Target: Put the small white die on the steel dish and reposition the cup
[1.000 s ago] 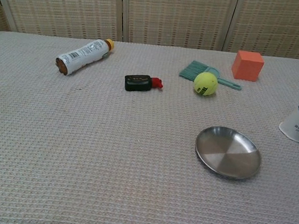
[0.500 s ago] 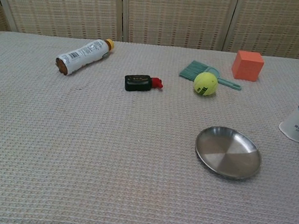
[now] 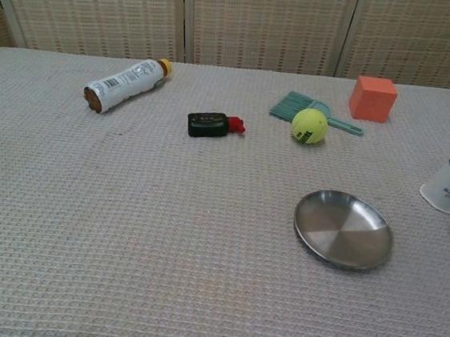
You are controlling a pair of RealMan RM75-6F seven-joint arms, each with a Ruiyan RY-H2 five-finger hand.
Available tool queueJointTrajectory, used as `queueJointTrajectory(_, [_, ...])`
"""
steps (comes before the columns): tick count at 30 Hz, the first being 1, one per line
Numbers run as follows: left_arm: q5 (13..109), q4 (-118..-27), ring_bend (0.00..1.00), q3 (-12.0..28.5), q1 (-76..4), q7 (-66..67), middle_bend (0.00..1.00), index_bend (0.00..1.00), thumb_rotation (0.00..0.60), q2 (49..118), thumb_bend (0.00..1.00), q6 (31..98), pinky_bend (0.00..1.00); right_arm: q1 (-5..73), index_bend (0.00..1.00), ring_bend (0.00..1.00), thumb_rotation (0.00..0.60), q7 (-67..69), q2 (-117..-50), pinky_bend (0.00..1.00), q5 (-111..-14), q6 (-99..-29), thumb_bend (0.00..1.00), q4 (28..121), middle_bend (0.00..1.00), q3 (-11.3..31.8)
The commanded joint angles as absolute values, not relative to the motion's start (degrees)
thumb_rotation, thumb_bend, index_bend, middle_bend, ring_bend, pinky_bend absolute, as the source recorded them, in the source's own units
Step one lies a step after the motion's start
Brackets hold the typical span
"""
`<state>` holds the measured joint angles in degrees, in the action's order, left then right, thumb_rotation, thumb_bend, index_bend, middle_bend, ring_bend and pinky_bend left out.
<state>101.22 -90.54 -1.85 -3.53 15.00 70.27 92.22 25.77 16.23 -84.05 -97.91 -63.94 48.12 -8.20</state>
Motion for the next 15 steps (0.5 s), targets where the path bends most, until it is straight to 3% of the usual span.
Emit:
queueJointTrajectory(1, [101.23, -90.55, 0.49, -1.85, -3.55, 15.02, 0.52, 0.41, 0.600, 70.28, 0.39, 92.18, 0.63, 25.72, 0.52, 0.70, 0.600, 16.28, -84.33, 0.94, -97.75, -64.07, 0.25, 47.80, 0.79, -8.12])
queueJointTrajectory(7, [101.12, -90.56, 0.49, -1.85, -3.56, 14.92, 0.52, 0.41, 0.600, 70.26, 0.39, 92.12, 0.63, 25.52, 0.53, 0.70, 0.600, 16.10, -84.84, 0.95, -97.67, -64.65, 0.25, 46.94, 0.79, -8.13])
queueJointTrajectory(15, [101.24, -90.56, 0.49, -1.88, -3.57, 14.98, 0.52, 0.41, 0.600, 70.27, 0.39, 92.16, 0.63, 25.54, 0.43, 0.70, 0.600, 16.36, -85.14, 0.95, -97.59, -64.52, 0.23, 46.54, 0.79, -8.35])
